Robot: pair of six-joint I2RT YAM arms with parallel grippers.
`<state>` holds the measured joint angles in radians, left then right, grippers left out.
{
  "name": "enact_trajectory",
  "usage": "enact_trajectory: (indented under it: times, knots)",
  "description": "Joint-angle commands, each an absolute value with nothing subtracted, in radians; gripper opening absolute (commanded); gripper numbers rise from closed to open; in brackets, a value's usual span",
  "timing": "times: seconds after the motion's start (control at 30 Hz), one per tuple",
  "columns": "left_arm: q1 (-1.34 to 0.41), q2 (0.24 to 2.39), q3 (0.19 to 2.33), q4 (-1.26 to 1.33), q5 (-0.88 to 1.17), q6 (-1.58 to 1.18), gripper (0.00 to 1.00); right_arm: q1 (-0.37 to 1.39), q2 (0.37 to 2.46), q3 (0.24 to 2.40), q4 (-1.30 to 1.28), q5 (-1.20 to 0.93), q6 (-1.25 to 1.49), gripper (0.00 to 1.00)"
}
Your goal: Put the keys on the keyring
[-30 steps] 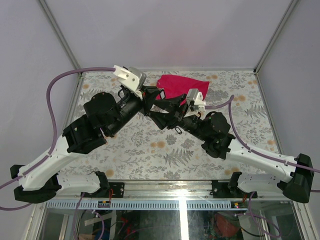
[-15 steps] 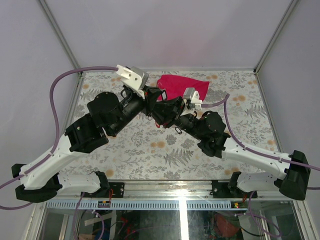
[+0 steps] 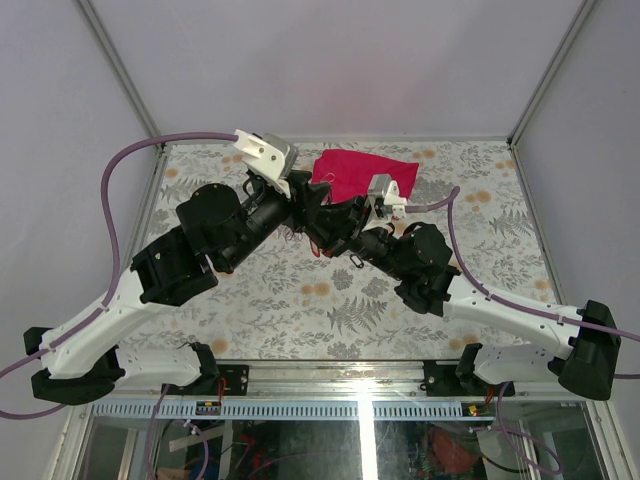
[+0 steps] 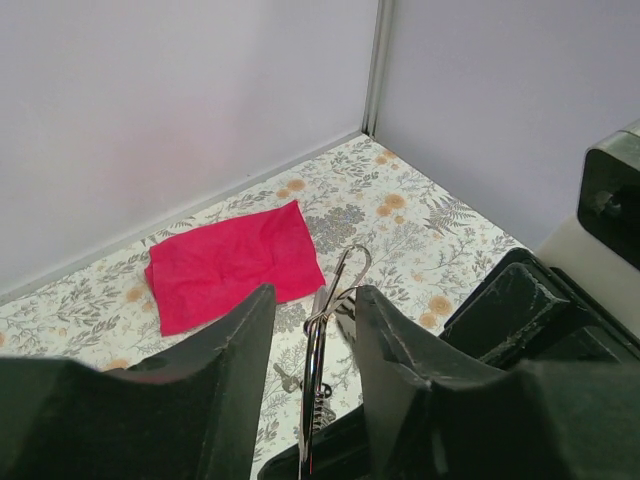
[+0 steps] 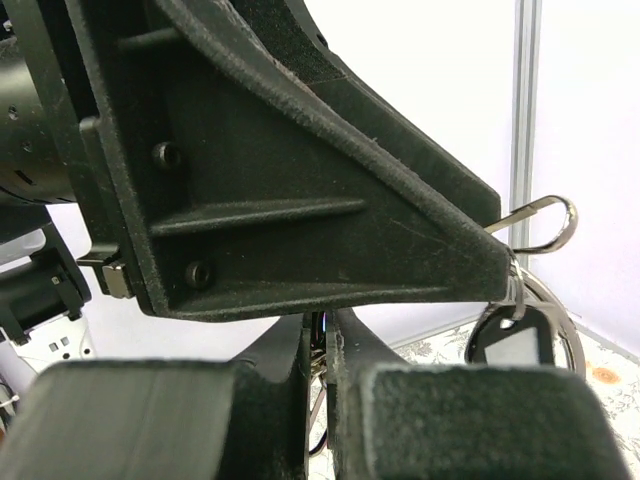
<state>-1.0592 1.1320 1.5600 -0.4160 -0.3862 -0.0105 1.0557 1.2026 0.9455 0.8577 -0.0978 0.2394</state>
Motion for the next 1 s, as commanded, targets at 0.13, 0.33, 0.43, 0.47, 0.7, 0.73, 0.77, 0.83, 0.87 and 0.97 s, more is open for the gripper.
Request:
enact_trajectory:
  times: [0.13,0.33,0.43,0.47,0.7,0.73,0.77,0.83,0.87,0.97]
  knots:
    - [-1.056,1.128,1.601,-0.382,-0.407,-0.010,0.42,1.062,1.196,0.973,0.963,-0.102,0.293,0.00]
    - [-1.056,1.117,1.611,-0.396,-0.370,0.007,0.37,1.062,1.184,0.965,0.959,-0.089,0.325,0.00]
    - [-1.056,1.120,1.622,-0.410,-0.370,0.016,0.26,1.062,1.175,0.957,0.955,-0.077,0.334,0.00]
    - [-1.057,1.119,1.624,-0.414,-0.373,0.017,0.26,1.062,1.172,0.956,0.952,-0.074,0.335,0.00]
    - [-1.057,1.056,1.589,-0.393,-0.337,0.032,0.46,1.062,1.137,0.942,0.929,-0.039,0.363,0.00]
    - [-1.057,1.044,1.576,-0.383,-0.329,0.035,0.46,1.062,1.133,0.939,0.928,-0.050,0.360,0.00]
    - [-1.056,1.025,1.567,-0.376,-0.325,0.034,0.46,1.062,1.129,0.932,0.936,-0.060,0.351,0.00]
    - [-1.056,1.005,1.560,-0.378,-0.323,0.029,0.46,1.062,1.124,0.914,0.965,-0.084,0.330,0.00]
    - [-1.057,1.000,1.559,-0.386,-0.321,0.026,0.45,1.062,1.120,0.907,0.967,-0.091,0.318,0.00]
    - [-1.057,1.000,1.565,-0.424,-0.281,0.009,0.45,1.062,1.114,0.915,0.927,-0.114,0.276,0.00]
